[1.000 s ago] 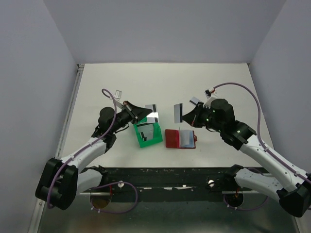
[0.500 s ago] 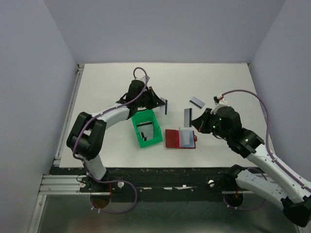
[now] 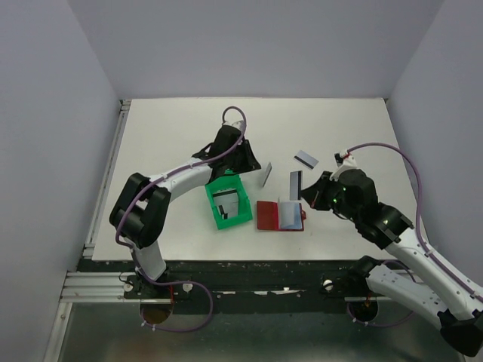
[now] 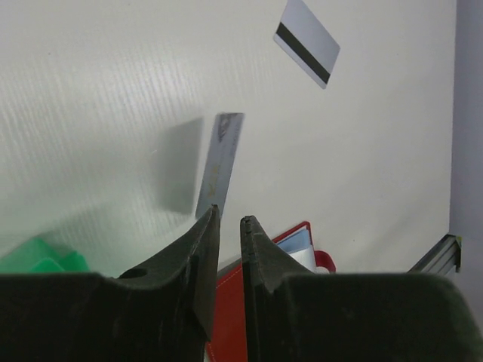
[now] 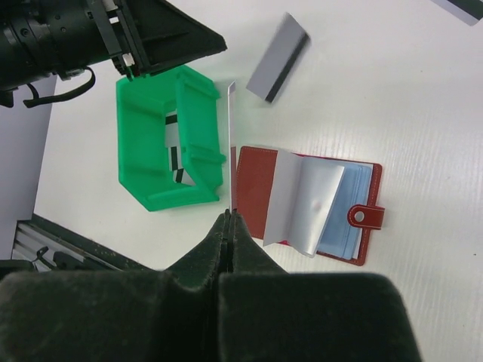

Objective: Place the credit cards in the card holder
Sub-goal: Place the credit card at the center of the board, then move the storage box to the center of the board.

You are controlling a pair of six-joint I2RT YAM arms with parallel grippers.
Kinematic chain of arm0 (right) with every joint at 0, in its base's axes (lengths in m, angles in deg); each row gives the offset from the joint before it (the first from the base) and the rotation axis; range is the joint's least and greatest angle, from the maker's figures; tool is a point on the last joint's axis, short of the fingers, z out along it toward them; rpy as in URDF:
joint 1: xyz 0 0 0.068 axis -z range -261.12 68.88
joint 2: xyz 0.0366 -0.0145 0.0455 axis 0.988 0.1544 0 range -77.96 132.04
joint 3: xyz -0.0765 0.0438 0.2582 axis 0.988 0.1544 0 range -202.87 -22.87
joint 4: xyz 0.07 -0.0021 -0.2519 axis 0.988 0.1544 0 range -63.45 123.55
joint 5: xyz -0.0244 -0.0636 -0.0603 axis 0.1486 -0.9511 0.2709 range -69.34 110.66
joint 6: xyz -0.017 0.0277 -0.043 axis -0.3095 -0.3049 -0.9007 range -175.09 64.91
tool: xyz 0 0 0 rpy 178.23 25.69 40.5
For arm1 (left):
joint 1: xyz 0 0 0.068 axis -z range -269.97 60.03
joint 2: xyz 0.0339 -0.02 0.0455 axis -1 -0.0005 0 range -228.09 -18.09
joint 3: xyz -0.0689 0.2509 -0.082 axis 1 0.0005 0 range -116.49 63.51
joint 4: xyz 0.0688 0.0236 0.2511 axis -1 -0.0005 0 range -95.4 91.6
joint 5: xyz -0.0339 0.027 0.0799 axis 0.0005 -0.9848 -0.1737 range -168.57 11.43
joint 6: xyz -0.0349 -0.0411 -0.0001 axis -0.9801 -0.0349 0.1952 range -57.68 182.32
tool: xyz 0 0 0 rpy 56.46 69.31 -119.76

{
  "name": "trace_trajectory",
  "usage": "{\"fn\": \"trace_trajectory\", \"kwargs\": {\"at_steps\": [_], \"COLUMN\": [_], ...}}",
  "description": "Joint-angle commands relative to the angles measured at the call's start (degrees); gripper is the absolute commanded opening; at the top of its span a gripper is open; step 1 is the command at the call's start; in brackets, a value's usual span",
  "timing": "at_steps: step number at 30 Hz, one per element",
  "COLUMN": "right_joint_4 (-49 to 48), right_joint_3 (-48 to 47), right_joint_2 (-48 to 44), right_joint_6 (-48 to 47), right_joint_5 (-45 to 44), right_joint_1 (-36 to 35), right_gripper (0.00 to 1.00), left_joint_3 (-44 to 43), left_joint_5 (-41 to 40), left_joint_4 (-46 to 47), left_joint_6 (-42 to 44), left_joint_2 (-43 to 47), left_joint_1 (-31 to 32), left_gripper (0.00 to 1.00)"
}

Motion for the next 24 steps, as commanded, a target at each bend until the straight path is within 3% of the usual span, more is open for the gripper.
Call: {"fn": "trace_trajectory", "kwargs": {"at_steps": [1,13,24], "right_joint_4": [1.69,1.60,1.25], "right_joint_3": [0.99,1.69,2.04], "right_joint_2": [-0.98,-1.43,-1.07], "right_joint_6": [-0.93,-1.02,-1.55], "right_joint_5": [-1.62,-1.80,-1.80], "right_joint_1": [0.21,0.30,0.21], "right_gripper": [0.00,0.00,0.00], "left_joint_3": [2.13,10.13,11.80], "left_joint_5": [-5.73,-13.03,-18.92], "left_joint_4": [-3.88,-9.34,-14.34], "left_joint_6": [2.00,2.70,4.81], "left_joint_2": [1.89,12.35,14.20], "left_joint_1": [-0.28,-0.01,-0.10], "left_gripper": [0.30,0.36,0.41]}}
